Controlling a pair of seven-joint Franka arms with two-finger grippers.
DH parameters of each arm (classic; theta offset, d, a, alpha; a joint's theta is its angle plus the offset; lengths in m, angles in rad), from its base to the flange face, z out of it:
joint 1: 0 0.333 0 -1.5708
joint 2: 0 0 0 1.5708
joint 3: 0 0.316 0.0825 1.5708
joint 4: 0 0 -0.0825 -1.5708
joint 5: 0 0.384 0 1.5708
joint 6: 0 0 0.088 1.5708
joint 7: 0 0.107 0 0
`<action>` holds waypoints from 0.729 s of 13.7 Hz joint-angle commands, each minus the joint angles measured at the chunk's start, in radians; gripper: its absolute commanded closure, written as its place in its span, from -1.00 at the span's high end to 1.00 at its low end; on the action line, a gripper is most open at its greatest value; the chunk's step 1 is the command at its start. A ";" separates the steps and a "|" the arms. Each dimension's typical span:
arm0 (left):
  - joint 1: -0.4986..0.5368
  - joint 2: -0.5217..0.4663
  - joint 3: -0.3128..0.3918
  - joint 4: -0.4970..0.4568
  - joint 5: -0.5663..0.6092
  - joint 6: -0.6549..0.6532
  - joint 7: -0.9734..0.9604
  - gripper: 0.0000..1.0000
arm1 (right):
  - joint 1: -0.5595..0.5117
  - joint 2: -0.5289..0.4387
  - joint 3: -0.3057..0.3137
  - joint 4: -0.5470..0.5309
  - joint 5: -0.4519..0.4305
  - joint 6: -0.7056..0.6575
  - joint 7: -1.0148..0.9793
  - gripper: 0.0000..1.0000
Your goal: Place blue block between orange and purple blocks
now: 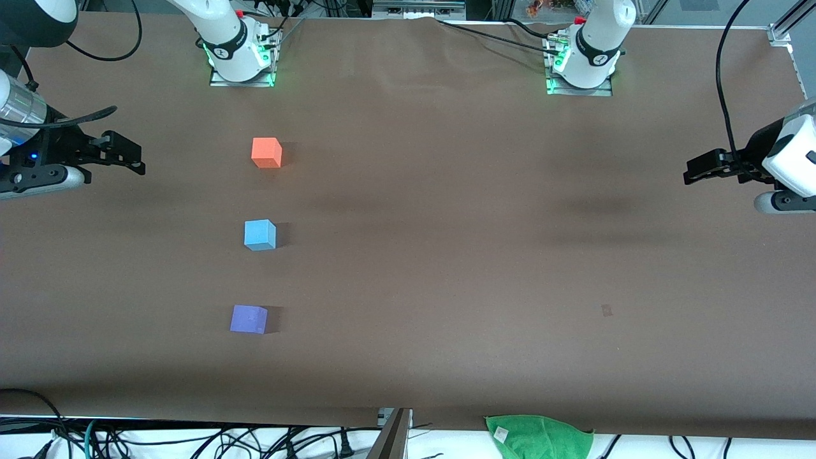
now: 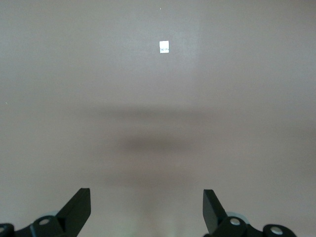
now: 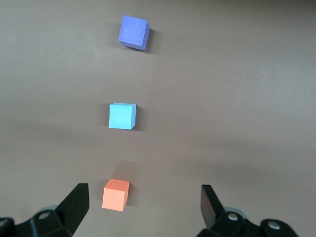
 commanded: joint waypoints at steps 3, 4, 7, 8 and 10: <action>-0.004 0.022 0.000 0.036 0.013 -0.010 0.017 1.00 | -0.011 -0.018 0.014 -0.012 -0.002 -0.001 0.011 0.99; -0.003 0.022 0.000 0.036 0.012 -0.010 0.017 1.00 | -0.009 -0.020 0.014 -0.012 -0.001 -0.001 0.013 0.99; -0.004 0.022 0.000 0.036 0.012 -0.010 0.017 1.00 | -0.008 -0.023 0.018 -0.012 0.002 -0.001 0.017 0.99; -0.004 0.022 0.000 0.036 0.012 -0.009 0.017 1.00 | -0.006 -0.023 0.019 -0.012 0.002 -0.001 0.017 0.99; -0.004 0.022 0.000 0.037 0.012 -0.010 0.017 1.00 | -0.008 -0.024 0.018 -0.012 0.004 -0.002 0.017 0.99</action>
